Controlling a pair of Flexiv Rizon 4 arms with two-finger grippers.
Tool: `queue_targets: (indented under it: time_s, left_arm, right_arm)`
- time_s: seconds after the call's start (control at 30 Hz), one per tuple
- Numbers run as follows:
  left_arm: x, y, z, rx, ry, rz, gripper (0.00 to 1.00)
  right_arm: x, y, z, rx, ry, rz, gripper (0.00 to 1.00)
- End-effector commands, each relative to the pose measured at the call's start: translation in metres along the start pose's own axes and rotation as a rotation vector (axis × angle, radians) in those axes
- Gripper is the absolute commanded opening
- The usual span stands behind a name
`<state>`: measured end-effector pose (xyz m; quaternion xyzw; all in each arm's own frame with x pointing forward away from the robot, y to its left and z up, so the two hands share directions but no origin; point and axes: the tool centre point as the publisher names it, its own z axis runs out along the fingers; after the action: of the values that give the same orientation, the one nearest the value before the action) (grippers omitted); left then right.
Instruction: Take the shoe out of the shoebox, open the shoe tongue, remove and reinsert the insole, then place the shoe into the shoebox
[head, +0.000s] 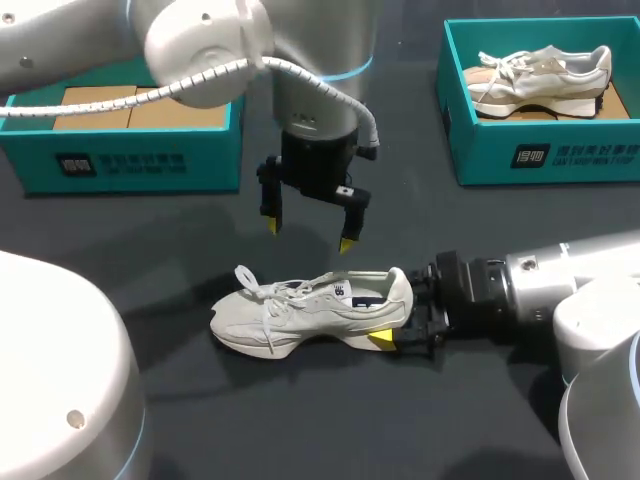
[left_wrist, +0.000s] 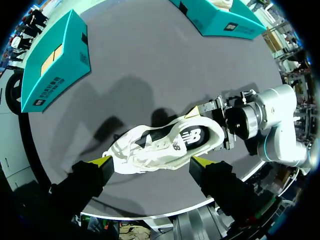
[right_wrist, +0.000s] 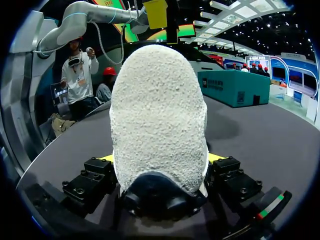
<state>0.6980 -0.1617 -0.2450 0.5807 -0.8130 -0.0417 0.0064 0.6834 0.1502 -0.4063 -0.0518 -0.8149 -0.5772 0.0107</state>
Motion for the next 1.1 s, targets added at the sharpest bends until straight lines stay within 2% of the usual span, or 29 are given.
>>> queue_targets:
  time_s: [0.03,0.13,0.2,0.37,0.4,0.73,0.8,0.9,1.1]
  left_arm:
    - [0.005,-0.004,-0.001,-0.009,-0.015,0.000,1.00]
    - [0.009,-0.004,0.003,-0.011,-0.023,-0.009,1.00]
    - [0.019,-0.005,0.013,-0.058,-0.038,-0.032,1.00]
    - [0.029,0.000,0.033,-0.145,-0.076,-0.076,1.00]
    - [0.028,0.001,0.033,-0.121,-0.095,-0.099,1.00]
    - [0.028,0.001,0.033,-0.121,-0.095,-0.099,1.00]
    - [0.034,-0.001,0.041,-0.169,-0.103,-0.127,1.00]
    - [0.039,-0.001,0.052,-0.199,-0.121,-0.159,1.00]
    - [0.045,0.000,0.066,-0.226,-0.160,-0.211,1.00]
  right_arm:
    - [0.000,0.000,0.002,0.003,-0.001,0.000,0.00]
    - [0.000,0.000,0.002,0.003,-0.001,0.000,0.00]
    - [0.000,0.000,0.002,0.003,-0.001,0.000,0.00]
    - [0.000,0.000,0.002,0.003,-0.001,0.000,0.00]
    - [0.000,0.000,0.002,0.003,-0.001,0.000,0.00]
    - [0.000,0.000,0.002,0.003,-0.001,0.000,0.00]
    - [0.000,0.000,0.002,0.003,-0.001,0.000,0.00]
    - [0.000,0.000,0.002,0.003,-0.001,0.000,0.00]
    - [0.000,0.000,0.002,0.003,-0.001,0.000,0.00]
